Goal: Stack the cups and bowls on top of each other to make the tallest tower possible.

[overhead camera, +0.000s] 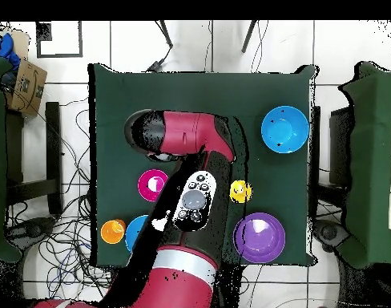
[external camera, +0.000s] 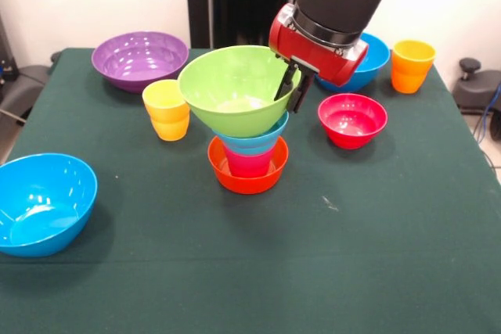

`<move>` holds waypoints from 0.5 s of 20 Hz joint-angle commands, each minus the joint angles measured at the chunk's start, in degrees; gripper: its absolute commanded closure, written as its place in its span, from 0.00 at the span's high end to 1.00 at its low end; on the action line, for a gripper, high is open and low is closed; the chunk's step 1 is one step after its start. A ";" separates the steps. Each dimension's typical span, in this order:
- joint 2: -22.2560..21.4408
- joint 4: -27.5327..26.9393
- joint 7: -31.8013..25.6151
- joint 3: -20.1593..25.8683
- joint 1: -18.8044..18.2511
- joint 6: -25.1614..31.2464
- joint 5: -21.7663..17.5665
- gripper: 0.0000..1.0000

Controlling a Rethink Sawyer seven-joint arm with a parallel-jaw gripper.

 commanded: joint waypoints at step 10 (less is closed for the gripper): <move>0.56 -1.49 6.64 3.05 0.80 2.39 0.19 0.00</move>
